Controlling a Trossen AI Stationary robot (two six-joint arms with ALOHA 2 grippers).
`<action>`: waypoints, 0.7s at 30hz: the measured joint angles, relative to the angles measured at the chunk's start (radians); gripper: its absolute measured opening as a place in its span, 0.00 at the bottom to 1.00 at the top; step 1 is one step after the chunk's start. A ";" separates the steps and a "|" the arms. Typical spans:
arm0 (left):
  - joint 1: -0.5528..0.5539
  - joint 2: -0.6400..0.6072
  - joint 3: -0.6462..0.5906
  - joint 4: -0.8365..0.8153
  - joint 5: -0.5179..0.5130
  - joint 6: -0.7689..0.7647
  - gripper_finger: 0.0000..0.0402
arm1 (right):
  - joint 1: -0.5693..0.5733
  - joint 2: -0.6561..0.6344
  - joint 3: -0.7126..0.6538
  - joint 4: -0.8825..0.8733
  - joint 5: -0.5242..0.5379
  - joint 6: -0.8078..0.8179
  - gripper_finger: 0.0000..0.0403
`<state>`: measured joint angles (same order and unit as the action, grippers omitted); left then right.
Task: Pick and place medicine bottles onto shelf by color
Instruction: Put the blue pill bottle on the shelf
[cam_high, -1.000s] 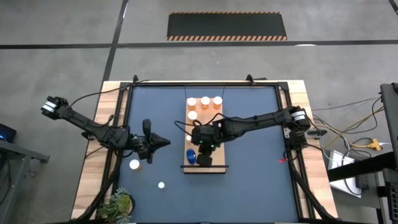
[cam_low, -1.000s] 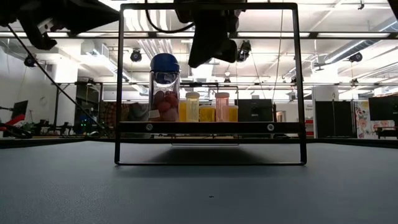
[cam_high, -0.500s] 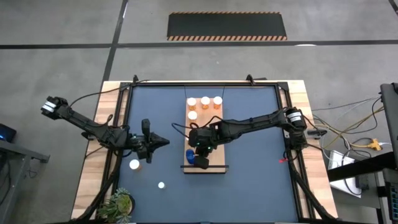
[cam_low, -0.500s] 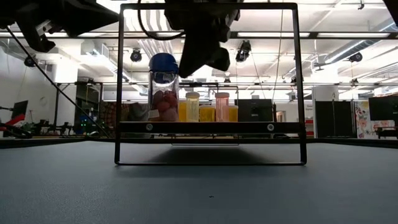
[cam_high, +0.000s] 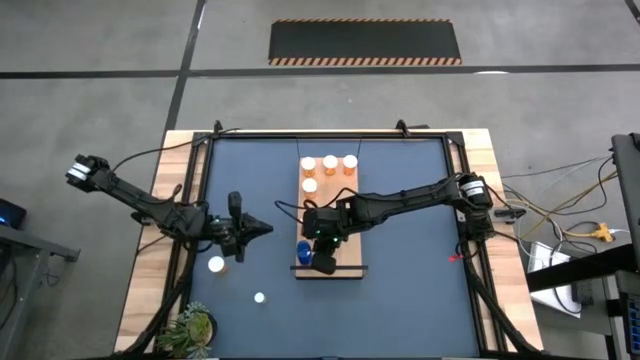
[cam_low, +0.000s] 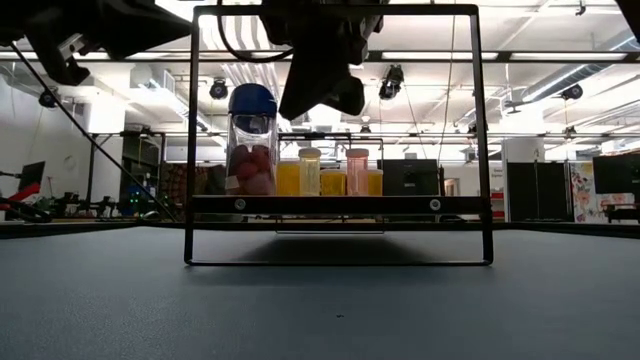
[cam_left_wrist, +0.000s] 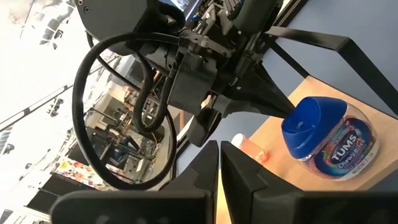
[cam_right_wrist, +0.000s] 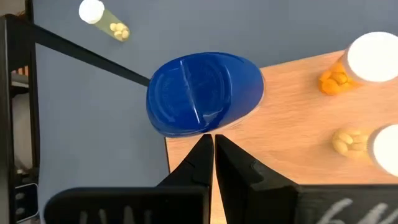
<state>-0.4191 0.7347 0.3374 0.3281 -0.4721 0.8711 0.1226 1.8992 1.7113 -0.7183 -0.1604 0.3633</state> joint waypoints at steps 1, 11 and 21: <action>0.000 0.003 0.000 -0.001 0.000 0.000 0.00 | 0.000 0.000 0.000 0.002 0.000 -0.004 0.02; 0.000 0.074 -0.002 -0.229 0.072 -0.055 0.00 | 0.000 -0.007 0.004 -0.023 -0.005 -0.015 0.02; 0.011 0.229 0.020 -0.145 0.219 -0.050 0.00 | -0.001 -0.010 0.012 -0.024 0.006 -0.037 0.02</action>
<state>-0.4084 0.9637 0.3576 0.1829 -0.2531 0.8215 0.1215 1.8889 1.7233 -0.7425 -0.1547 0.3264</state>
